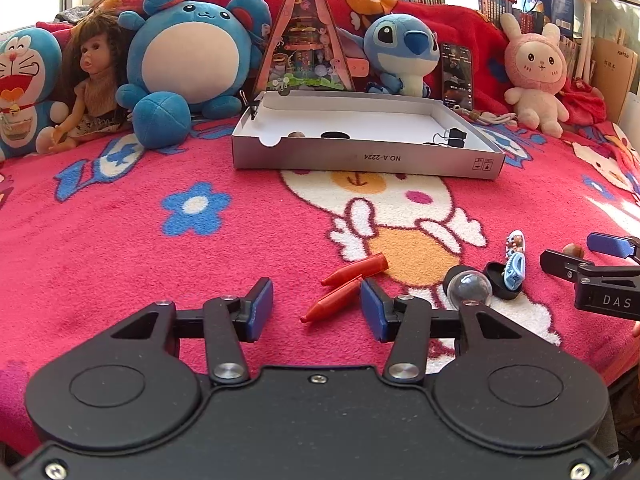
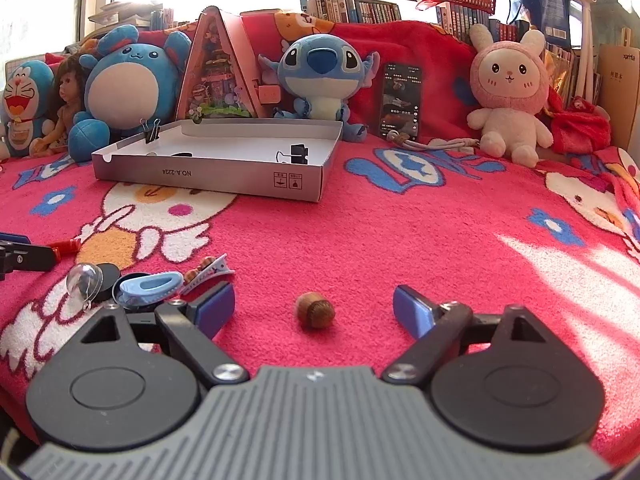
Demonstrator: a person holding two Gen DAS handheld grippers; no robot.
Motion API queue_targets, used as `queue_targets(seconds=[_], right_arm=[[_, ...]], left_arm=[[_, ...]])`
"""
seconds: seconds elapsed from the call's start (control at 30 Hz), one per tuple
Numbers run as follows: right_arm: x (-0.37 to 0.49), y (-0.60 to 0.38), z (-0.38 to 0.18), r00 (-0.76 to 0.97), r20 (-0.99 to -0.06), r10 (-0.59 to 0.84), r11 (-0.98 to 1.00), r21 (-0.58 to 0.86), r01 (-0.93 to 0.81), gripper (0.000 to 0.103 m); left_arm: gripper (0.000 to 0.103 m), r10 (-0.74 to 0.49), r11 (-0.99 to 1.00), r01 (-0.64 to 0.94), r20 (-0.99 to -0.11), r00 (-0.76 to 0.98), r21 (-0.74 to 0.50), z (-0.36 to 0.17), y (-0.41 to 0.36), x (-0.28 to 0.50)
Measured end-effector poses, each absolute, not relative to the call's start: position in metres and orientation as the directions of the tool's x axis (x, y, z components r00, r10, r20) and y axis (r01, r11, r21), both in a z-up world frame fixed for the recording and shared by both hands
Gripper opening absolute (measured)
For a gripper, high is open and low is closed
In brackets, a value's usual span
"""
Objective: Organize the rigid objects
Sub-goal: 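Move the left tool to the red crayons while the right tool approaches a brown acorn, then grasp a red crayon with the left tool while the right tool grasps the brown acorn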
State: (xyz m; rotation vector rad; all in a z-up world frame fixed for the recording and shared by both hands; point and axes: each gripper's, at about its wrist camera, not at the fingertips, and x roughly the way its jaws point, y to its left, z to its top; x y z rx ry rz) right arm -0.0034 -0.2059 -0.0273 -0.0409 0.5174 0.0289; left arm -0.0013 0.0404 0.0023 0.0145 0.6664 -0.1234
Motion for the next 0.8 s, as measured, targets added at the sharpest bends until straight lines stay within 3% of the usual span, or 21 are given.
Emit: queue_targets(seconds=[0.23,0.47,0.57,0.63,0.67,0.8], right_arm=[[-0.006,-0.2,-0.028,0.873,-0.487,0.019,0.998,-0.049,-0.05,0.082],[-0.011,-0.2,-0.028,0.886,-0.463,-0.014,0.999,-0.05,-0.011,0.074],[-0.011,-0.201,-0.028,0.886,-0.464,-0.017,0.999,-0.045,-0.005,0.074],[-0.011,-0.2,-0.028,0.886,-0.464,-0.018,0.999,-0.047,-0.004,0.073],[-0.011,-0.2,-0.029,0.886,-0.463,-0.018,0.999,-0.047,-0.005,0.074],[-0.012,-0.199,-0.029,0.888,-0.46,-0.021,0.999,-0.046,0.0,0.074]], left_arm=[[0.048,-0.072,0.997,0.067,-0.629,0.774,-0.031,0.004,0.049,-0.005],[0.06,-0.031,0.997,-0.023,-0.639,0.769,-0.076,0.008,0.043,-0.016],[0.05,-0.029,0.996,-0.034,-0.649,0.76,-0.085,0.009,0.036,-0.023],[0.038,-0.039,0.996,-0.025,-0.649,0.76,-0.089,0.009,0.031,-0.027],[0.025,-0.053,0.995,-0.014,-0.65,0.758,-0.097,0.01,0.03,-0.028],[0.021,-0.091,0.992,0.011,-0.656,0.749,-0.125,0.007,0.027,-0.026]])
